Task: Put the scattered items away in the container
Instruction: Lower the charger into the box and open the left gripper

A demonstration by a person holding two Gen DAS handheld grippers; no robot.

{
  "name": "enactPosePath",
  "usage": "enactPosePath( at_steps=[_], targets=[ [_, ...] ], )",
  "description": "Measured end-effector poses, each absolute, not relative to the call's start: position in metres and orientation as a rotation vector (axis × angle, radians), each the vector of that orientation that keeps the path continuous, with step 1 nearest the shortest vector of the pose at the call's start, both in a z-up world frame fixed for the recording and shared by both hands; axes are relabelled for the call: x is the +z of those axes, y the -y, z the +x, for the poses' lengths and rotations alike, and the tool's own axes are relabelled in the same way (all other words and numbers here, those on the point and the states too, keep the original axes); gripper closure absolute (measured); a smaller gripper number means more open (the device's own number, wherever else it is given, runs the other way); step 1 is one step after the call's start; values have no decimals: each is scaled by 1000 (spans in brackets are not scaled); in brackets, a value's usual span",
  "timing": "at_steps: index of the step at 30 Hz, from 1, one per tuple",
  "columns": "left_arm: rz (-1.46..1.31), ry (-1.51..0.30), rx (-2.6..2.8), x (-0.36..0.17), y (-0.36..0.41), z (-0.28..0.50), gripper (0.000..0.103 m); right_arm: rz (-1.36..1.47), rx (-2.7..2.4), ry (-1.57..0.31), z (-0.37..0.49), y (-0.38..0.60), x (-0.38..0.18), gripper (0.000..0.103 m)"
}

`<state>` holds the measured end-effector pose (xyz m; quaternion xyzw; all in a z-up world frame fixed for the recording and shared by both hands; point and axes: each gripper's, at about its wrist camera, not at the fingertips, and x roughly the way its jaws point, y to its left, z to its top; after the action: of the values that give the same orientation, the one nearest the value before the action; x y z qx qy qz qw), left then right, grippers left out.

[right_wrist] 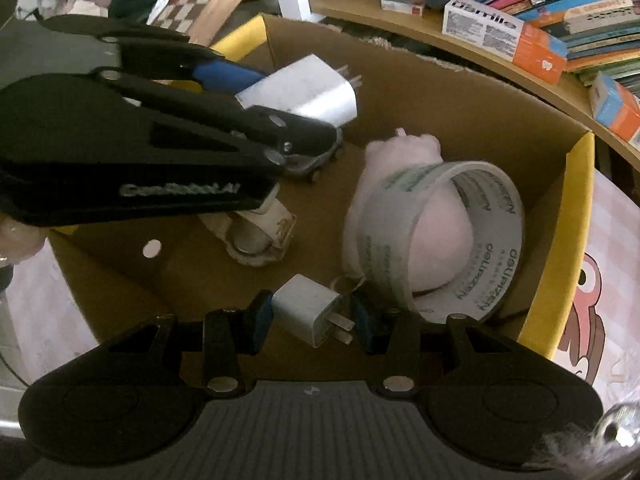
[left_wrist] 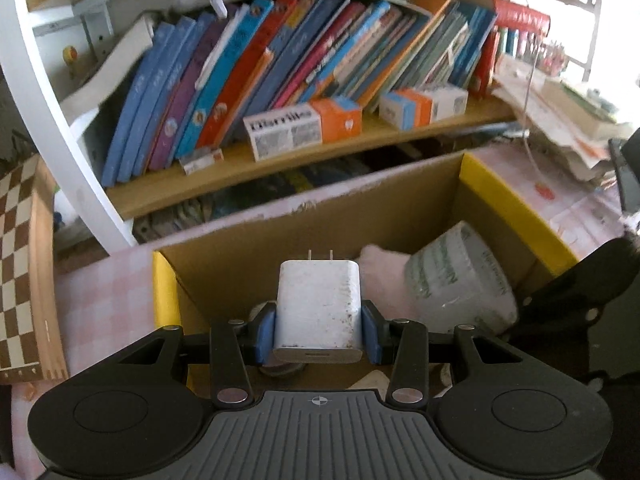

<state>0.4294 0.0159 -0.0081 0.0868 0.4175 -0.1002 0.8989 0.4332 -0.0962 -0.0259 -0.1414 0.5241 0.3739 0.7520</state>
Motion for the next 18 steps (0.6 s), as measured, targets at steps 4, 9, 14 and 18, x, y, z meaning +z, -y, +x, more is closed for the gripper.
enactPosePath(
  at_steps=[4, 9, 14, 18],
  targets=[
    [177, -901, -217, -16, -14, 437, 61, -309, 837, -1159, 435, 95, -27, 63],
    [177, -953, -229, -26, -13, 445, 61, -283, 840, -1169, 436, 97, -27, 63],
    [193, -963, -240, -27, -10, 444, 61, -279, 837, -1167, 437, 98, -27, 63],
    [219, -985, -245, -30, -6, 446, 61, -261, 828, -1169, 439, 99, -27, 63]
  ],
)
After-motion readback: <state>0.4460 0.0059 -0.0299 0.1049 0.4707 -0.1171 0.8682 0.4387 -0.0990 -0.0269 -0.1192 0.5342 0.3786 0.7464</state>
